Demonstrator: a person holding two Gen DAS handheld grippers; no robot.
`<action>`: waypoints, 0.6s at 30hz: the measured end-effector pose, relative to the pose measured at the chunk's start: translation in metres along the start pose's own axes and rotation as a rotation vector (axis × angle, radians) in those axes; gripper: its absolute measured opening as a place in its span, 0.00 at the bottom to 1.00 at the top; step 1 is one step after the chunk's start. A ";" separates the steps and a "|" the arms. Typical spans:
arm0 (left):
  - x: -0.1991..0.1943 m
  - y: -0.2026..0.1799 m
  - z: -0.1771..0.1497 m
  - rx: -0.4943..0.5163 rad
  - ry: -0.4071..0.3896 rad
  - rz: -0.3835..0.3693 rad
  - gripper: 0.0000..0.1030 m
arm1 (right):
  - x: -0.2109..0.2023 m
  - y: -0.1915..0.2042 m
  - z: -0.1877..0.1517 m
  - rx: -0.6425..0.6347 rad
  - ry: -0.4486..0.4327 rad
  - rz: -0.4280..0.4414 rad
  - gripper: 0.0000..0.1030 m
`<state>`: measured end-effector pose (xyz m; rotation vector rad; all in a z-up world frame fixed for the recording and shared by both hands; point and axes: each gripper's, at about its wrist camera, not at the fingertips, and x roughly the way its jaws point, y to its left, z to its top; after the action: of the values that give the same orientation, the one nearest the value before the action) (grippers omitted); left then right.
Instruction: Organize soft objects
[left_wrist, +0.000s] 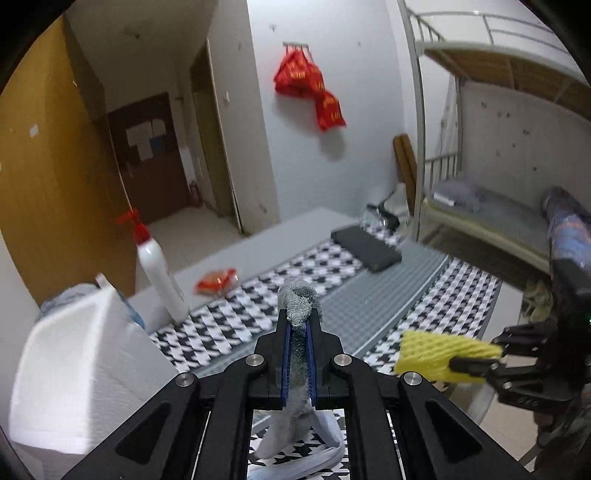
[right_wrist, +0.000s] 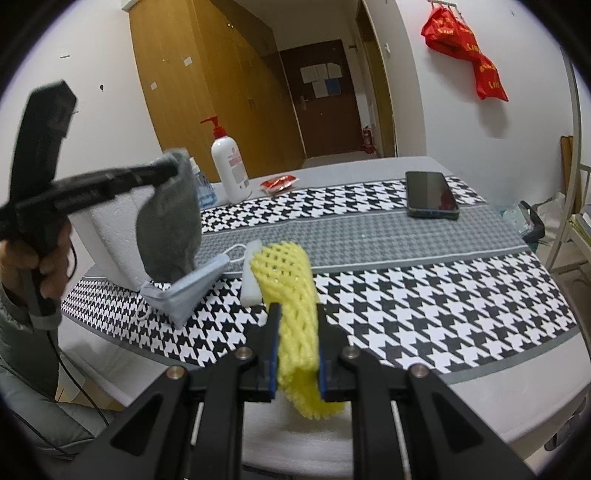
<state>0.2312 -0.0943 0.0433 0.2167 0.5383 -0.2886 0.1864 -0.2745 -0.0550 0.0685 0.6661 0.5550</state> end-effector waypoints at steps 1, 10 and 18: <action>-0.005 0.001 0.003 -0.002 -0.012 0.002 0.08 | -0.001 0.001 0.001 0.000 -0.003 0.001 0.18; -0.042 0.011 0.007 -0.036 -0.096 0.050 0.08 | -0.011 0.017 0.010 -0.035 -0.036 0.001 0.18; -0.063 0.025 -0.009 -0.094 -0.115 0.068 0.08 | -0.023 0.042 0.023 -0.073 -0.082 0.006 0.18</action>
<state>0.1836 -0.0546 0.0726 0.1266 0.4290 -0.2078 0.1658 -0.2480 -0.0137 0.0253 0.5659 0.5791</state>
